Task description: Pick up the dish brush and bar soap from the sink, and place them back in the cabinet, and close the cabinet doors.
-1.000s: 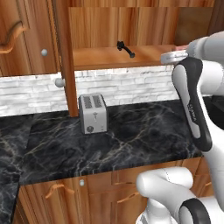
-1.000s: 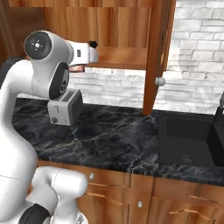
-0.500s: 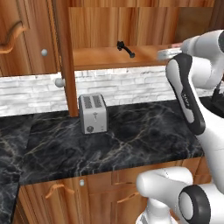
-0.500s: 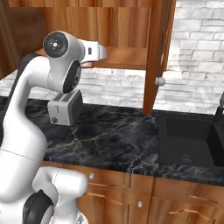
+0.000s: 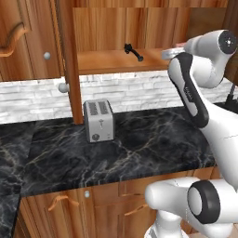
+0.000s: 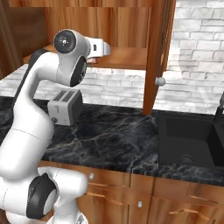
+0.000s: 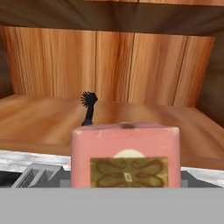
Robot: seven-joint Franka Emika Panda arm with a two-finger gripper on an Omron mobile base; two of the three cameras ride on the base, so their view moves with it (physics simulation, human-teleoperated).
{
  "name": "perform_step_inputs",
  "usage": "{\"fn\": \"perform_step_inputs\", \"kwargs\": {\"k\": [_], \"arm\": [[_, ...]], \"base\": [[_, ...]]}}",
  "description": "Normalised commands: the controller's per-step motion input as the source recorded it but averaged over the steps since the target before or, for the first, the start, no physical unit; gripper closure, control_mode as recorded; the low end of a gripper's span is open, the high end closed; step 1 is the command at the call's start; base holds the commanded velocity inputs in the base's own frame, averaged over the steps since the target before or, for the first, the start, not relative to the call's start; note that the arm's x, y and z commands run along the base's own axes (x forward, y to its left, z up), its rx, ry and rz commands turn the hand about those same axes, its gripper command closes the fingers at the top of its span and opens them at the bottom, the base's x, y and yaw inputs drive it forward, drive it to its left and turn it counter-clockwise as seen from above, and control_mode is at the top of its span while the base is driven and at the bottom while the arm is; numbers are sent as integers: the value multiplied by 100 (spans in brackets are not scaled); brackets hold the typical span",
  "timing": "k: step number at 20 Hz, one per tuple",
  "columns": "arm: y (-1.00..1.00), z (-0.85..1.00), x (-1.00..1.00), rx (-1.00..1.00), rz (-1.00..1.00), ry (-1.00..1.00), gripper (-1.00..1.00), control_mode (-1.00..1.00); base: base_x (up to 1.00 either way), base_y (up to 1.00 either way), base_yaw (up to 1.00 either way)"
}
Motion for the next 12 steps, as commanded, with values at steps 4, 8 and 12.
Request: {"fn": "perform_step_inputs", "kwargs": {"k": [4, 8, 12], "arm": [[-4, -14, 33, 0, 0, -8, 100, -100], [-4, -18, 10, 0, 0, -18, 100, -100], [0, -18, 14, 0, 1, -10, 100, -100]], "base": [[0, 0, 0], [0, 0, 0], [0, 0, 0]]}}
